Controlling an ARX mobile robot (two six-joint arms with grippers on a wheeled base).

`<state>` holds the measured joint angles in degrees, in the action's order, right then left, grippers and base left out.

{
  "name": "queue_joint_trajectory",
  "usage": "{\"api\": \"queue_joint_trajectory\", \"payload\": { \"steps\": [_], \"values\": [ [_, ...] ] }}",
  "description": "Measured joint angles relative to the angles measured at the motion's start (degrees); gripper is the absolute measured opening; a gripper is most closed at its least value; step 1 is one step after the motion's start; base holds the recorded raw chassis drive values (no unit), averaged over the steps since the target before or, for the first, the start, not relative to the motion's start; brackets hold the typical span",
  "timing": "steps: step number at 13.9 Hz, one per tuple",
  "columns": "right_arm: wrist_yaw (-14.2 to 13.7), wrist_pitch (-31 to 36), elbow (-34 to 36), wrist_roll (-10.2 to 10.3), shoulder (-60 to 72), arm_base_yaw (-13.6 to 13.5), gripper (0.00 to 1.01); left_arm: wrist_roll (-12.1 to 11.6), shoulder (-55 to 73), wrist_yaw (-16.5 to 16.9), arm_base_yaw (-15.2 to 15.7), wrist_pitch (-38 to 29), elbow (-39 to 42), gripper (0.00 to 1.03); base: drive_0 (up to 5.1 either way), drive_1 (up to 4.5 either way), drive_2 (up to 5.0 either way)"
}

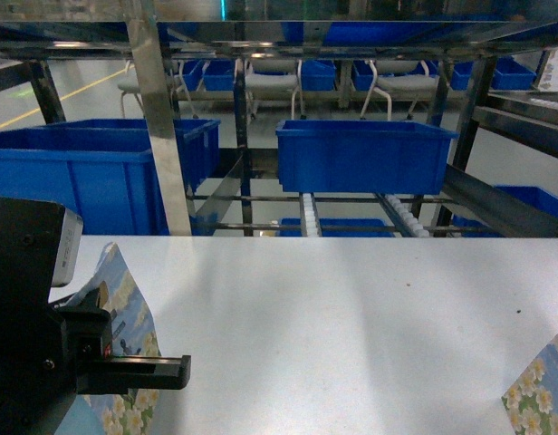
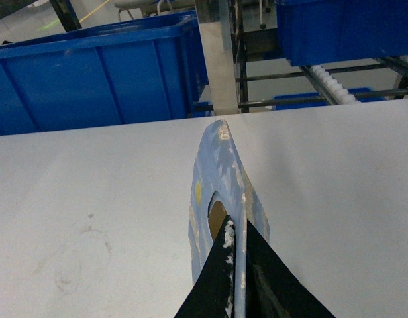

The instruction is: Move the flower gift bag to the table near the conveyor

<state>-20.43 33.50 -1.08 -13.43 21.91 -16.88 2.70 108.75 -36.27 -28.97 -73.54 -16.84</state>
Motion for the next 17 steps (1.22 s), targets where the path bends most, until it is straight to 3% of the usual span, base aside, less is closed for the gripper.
{"api": "queue_joint_trajectory", "payload": {
  "steps": [5,8,9,11,12,17],
  "values": [
    [0.00,0.00,0.00,0.00,0.00,0.00,0.98,3.17,0.90,-2.23,-2.95,-0.24,0.66,0.02,0.0,0.00,0.0],
    [0.00,0.00,0.00,0.00,0.00,0.00,0.98,3.65,1.18,-2.25,-3.26,-0.13,0.96,0.02,0.0,0.00,0.0],
    [-0.02,0.00,0.00,0.00,0.00,0.00,0.98,4.48,1.27,-1.95,-3.37,-0.17,1.07,0.16,0.0,0.00,0.0],
    [-0.02,0.02,0.00,0.00,0.00,0.00,0.98,4.57,-2.56,0.55,-2.51,-0.15,2.54,0.94,0.0,0.00,0.0],
    [0.00,0.02,0.00,0.00,0.00,0.00,0.98,4.17,-4.28,1.36,-1.51,-0.15,3.23,0.99,0.0,0.00,0.0],
    [0.00,0.02,0.00,0.00,0.00,0.00,0.98,0.76,-19.65,7.61,5.92,0.42,4.59,0.98,0.0,0.00,0.0]
  ]
}}
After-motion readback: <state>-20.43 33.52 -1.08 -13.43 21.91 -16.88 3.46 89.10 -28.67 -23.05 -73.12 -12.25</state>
